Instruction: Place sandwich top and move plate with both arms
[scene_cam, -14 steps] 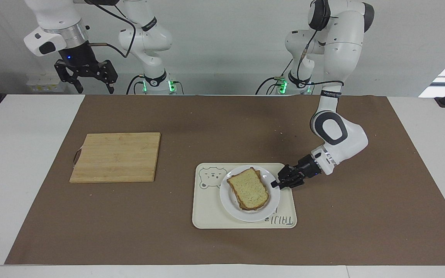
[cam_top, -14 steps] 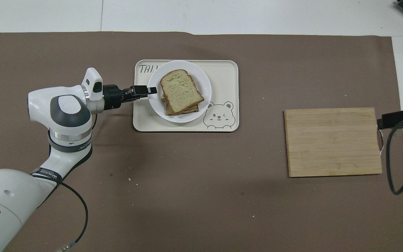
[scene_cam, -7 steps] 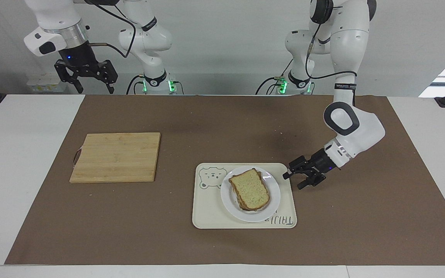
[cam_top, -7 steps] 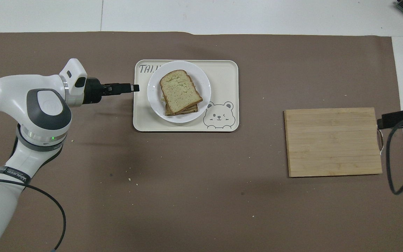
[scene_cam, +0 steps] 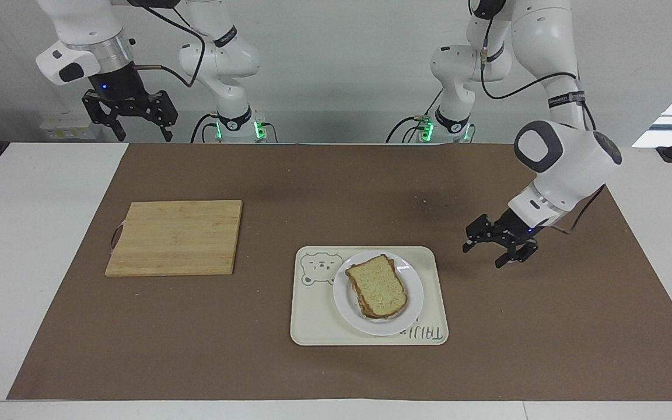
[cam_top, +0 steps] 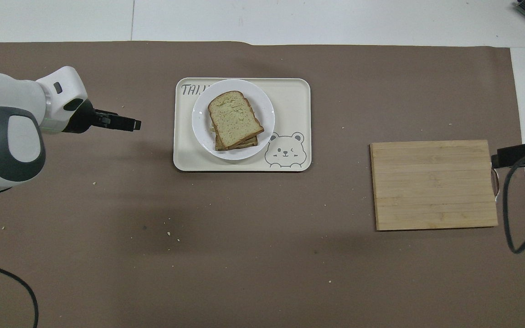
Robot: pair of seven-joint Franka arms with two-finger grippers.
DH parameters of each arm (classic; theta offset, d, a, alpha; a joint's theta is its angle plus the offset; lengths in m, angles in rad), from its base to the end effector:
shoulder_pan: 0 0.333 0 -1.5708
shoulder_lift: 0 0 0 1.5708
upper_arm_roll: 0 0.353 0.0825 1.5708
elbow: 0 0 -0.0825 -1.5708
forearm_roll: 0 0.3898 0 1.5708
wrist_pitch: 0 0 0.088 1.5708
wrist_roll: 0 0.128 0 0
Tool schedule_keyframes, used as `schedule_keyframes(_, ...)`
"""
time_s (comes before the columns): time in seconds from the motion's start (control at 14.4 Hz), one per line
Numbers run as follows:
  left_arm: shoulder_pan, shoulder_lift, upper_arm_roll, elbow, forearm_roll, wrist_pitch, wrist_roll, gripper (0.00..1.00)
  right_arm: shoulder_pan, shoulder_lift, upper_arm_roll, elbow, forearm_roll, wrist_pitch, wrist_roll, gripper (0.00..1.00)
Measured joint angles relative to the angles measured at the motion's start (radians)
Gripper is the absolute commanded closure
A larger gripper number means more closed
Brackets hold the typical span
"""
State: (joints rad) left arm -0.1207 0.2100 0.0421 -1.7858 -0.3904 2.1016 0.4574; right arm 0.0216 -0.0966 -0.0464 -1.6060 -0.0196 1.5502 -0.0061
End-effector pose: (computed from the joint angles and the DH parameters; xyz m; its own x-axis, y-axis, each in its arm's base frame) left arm 0.6423 -0.0775 0.4619 0.9255 -0.3119 0.2148 -0.3634 -0.8911 0.2717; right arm 0.5250 -0.0170 0.6742 0.9990 -0.0190 0.0406 -0.0197 -0.9997 0.0153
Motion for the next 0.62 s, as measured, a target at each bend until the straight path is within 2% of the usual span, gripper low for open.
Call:
schedule_keyframes(0.28, 0.01, -0.067, 0.04, 0.197, 0.216, -0.334, -0.046, 0.0, 0.0, 0.0, 0.0, 0.0, 0.0, -0.02, 0.0, 0.0)
schedule_keyframes(0.42, 0.01, -0.085, 0.041, 0.285, 0.262, -0.465, -0.104, 0.0, 0.0, 0.0, 0.0, 0.0, 0.0, -0.02, 0.0, 0.0)
schedule_keyframes(0.62, 0.01, -0.123, 0.043, 0.346, 0.273, -0.567, -0.199, 0.0, 0.0, 0.0, 0.002, 0.0, 0.0, -0.02, 0.0, 0.0)
